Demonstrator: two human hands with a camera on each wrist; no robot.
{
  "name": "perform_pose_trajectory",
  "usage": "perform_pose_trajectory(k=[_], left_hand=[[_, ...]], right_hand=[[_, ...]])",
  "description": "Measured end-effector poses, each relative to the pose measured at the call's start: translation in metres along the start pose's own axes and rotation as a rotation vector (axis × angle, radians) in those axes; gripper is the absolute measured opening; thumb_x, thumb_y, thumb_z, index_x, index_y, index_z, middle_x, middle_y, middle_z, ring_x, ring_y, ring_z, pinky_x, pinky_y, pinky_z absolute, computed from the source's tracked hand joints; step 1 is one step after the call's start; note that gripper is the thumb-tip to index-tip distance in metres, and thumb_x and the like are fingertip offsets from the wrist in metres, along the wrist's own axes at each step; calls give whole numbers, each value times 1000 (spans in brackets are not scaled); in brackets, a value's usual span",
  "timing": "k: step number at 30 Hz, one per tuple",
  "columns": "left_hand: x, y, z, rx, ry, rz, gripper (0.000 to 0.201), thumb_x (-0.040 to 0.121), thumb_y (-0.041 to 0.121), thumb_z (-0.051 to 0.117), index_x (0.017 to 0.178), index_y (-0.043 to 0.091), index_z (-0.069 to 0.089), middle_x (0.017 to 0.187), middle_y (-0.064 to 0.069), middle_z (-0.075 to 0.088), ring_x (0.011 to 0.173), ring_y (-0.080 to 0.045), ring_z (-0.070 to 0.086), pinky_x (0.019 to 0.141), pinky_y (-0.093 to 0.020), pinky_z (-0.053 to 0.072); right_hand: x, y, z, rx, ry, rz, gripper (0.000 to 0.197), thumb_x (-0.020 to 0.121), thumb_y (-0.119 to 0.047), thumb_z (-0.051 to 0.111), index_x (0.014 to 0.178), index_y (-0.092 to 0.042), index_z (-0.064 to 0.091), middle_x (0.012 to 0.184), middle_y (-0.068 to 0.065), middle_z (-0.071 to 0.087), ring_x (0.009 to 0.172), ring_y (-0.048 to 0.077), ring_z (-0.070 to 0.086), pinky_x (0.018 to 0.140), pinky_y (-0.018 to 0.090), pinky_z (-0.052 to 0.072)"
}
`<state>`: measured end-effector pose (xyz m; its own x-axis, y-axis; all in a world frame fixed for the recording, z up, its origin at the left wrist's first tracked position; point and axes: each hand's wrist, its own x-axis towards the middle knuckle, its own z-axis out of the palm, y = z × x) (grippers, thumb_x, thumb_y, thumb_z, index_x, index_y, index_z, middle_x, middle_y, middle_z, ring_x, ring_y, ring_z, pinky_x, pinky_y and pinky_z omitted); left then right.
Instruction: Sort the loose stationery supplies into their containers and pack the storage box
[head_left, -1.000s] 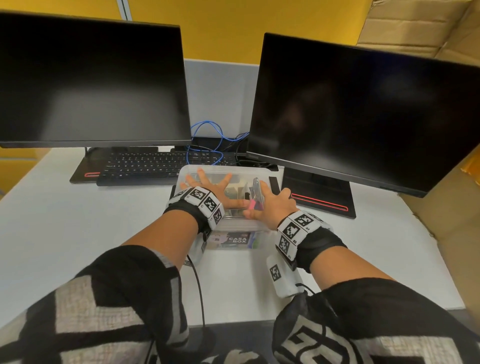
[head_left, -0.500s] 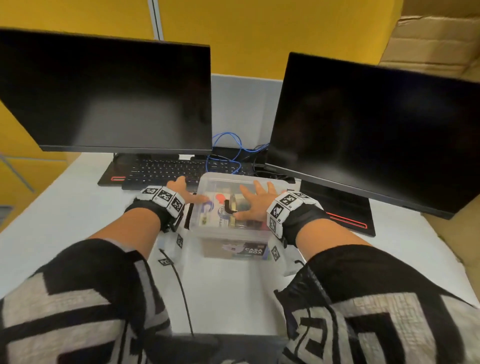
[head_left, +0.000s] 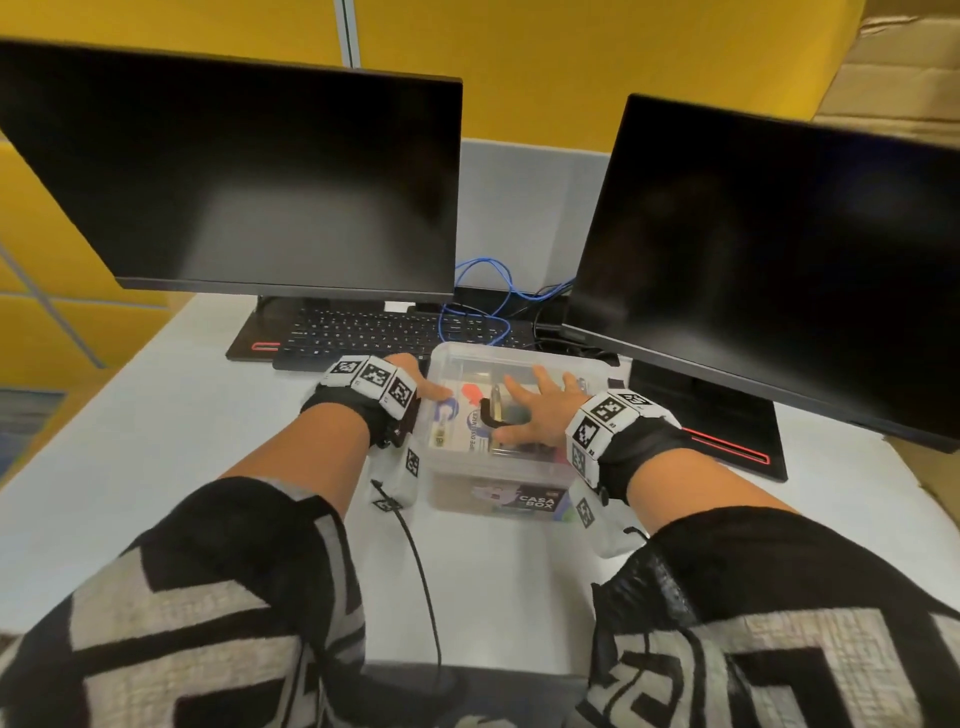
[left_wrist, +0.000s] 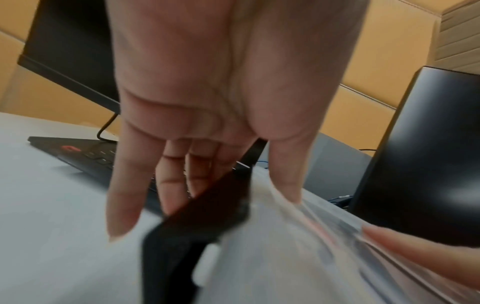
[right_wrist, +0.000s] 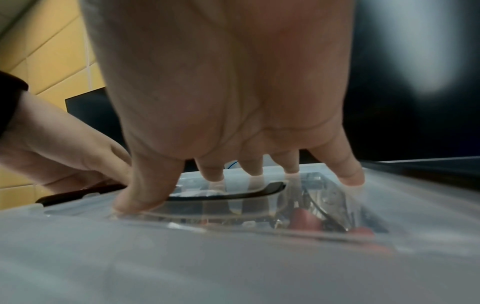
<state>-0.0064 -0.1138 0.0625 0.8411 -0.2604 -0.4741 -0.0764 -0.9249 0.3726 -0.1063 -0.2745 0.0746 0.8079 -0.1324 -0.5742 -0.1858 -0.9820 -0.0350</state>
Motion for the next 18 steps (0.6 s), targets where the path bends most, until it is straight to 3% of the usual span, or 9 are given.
perform_pose_trajectory(k=[3,5,7,8,10,12,15,16,18], left_hand=[[-9,14,10,-42,-50,30,47,89,61,43,111,21,58,108,-5,58,91,-18,50,80,-25,34],[-9,22,24,-112,4,-9,69,78,67,54,122,14,53,117,-8,57,94,-18,56,78,-23,40],[-5,22,36,-145,109,-64,112,65,62,73,144,3,21,133,-15,49,113,-27,55,90,-33,46],[-2,22,40,-145,130,-63,126,62,60,77,147,4,3,137,-17,47,118,-31,53,96,-39,45],[-2,22,41,-120,129,-22,135,63,54,79,147,7,-16,135,-18,50,117,-32,54,96,-41,46],[-2,27,38,-39,142,25,130,69,50,76,146,9,-21,130,-17,55,112,-29,57,90,-35,48],[-6,39,36,127,143,71,118,77,50,70,148,12,-16,132,-17,52,113,-30,56,94,-41,48],[-7,41,38,222,116,78,108,81,52,65,150,16,-10,137,-18,46,118,-33,51,98,-45,45],[-15,37,45,404,94,92,84,90,55,48,151,22,1,151,-21,19,136,-40,28,110,-50,29]], right_hand=[[-1,-2,0,-11,-5,11,85,86,-66,38,149,-33,-9,156,8,-20,141,42,-13,114,54,-2],[-2,-3,0,-24,-2,20,85,87,-66,36,149,-32,-9,156,8,-20,141,42,-12,114,54,-2],[-2,-4,0,-26,2,11,83,88,-65,35,149,-30,-9,156,10,-20,142,41,-14,113,53,-3],[-2,-5,1,-27,2,5,83,89,-64,34,150,-29,-9,156,11,-20,142,40,-15,113,52,-4],[-4,-5,2,-41,7,4,81,90,-63,33,150,-27,-9,156,12,-19,142,38,-15,113,51,-5],[-4,-6,2,-61,18,2,79,92,-62,31,150,-26,-9,156,12,-18,142,38,-15,113,51,-5],[1,-6,6,-54,42,-4,80,91,-63,30,150,-27,-9,156,11,-20,141,41,-15,113,54,-4],[4,-4,9,-35,47,-1,79,91,-63,31,150,-28,-9,155,9,-21,141,42,-16,112,55,-4],[8,3,19,41,85,-18,77,91,-63,31,149,-32,-8,155,4,-23,141,39,-19,110,60,-3]])
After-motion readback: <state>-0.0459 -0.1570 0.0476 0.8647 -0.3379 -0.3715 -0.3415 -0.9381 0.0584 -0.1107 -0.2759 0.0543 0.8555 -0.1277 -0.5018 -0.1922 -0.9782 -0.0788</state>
